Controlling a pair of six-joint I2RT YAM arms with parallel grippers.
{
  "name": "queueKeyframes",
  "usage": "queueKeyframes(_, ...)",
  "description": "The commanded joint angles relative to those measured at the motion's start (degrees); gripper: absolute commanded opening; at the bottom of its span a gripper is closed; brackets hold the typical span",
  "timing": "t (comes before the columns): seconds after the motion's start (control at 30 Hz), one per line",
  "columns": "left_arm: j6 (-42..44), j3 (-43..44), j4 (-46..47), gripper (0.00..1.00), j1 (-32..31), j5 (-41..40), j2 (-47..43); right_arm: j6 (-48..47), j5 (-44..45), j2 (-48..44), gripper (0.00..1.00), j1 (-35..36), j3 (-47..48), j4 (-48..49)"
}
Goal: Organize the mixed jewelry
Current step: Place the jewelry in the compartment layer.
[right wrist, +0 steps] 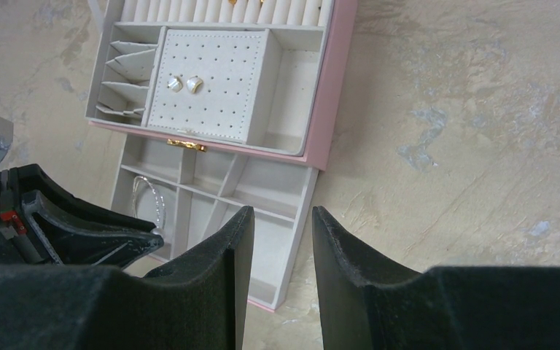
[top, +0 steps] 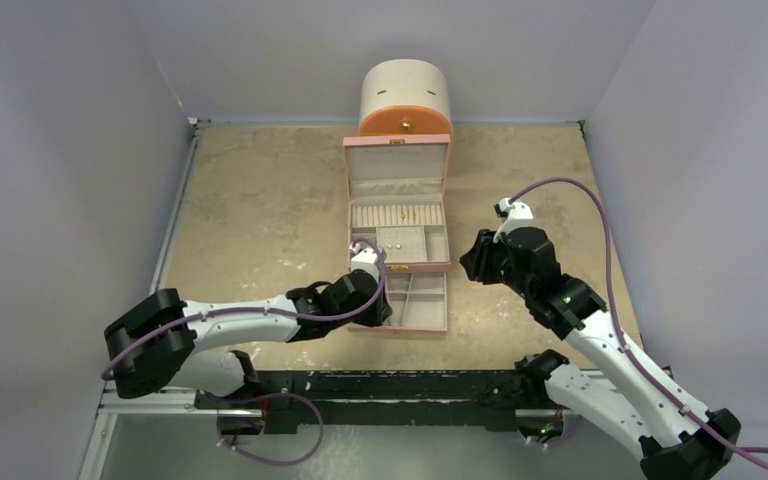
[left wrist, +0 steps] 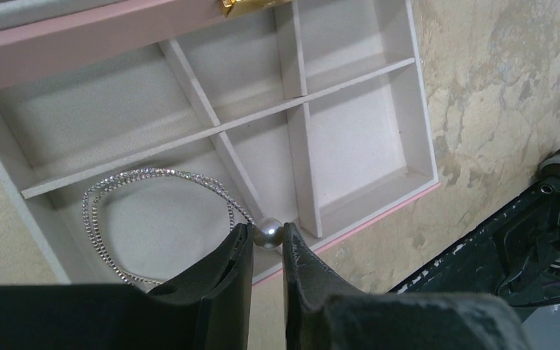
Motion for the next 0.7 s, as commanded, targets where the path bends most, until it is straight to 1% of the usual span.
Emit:
queueKeyframes(0.0,-1.4,-0.2,1.6,0.0,-0.3,-0.9,0.4,0.7,-0.7,-0.2,0.38,-0.1,-0.1,1.0)
queueKeyframes(0.4,-1.8,1.6,-4.3,0.0,-0.4,-2.5,4.5,1.0,-0.6,-0.2,0.4,-0.2,0.2,1.0)
queueKeyframes(0.57,-1.3,2.4,-3.8,0.12,-0.4,-1.2,5.3,1.0,-0.7,-0.2,0.42,-0.1,0.2,0.8)
queueKeyframes(0.63,-1.1,2.9,-4.0,0.19,-0.5,-1.1,5.3,0.9,-0.7,-0.2,0.43,-0.1,0.3,0.6)
queueKeyframes(0.67,-0.9,3.2,-4.3,0.2,-0.5,-1.1,5.3,0.9,-0.7,-0.3,0.43,-0.2,0.3,0.6)
